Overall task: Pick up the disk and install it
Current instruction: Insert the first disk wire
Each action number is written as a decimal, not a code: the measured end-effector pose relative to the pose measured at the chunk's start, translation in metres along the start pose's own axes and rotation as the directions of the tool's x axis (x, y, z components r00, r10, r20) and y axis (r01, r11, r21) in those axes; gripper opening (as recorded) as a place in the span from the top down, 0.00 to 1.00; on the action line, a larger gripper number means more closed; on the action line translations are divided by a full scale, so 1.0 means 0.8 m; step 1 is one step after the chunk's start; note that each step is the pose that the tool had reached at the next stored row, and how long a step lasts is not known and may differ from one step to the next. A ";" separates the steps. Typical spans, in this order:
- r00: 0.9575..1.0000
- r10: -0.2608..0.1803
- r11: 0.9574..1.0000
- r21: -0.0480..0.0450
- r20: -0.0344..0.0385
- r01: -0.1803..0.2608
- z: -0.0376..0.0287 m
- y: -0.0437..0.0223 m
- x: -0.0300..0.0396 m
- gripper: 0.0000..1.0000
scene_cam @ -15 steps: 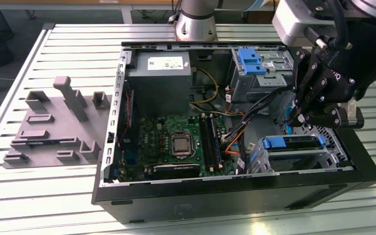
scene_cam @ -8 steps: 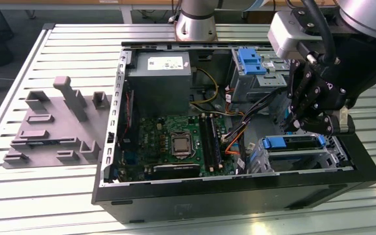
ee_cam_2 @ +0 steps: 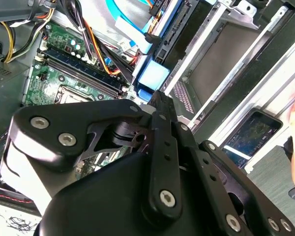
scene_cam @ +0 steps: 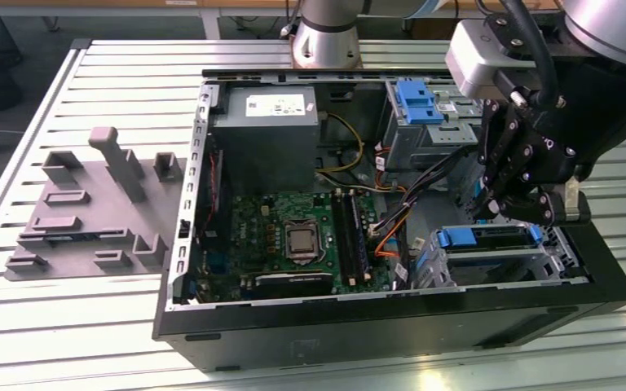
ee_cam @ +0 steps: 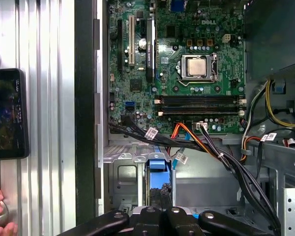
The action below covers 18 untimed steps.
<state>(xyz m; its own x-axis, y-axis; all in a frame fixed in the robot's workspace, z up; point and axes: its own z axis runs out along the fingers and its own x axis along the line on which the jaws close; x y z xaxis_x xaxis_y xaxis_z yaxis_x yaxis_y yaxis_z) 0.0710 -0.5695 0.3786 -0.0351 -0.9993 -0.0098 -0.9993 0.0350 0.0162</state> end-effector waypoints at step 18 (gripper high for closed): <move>1.000 0.000 1.000 0.000 0.000 0.000 0.0015 -0.0456 -0.0030 0.89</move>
<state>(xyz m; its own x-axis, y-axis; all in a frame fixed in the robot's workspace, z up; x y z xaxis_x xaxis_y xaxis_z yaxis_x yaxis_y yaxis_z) 0.1075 -0.5684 0.3769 -0.0350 -0.9993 -0.0097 -0.9993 0.0348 0.0164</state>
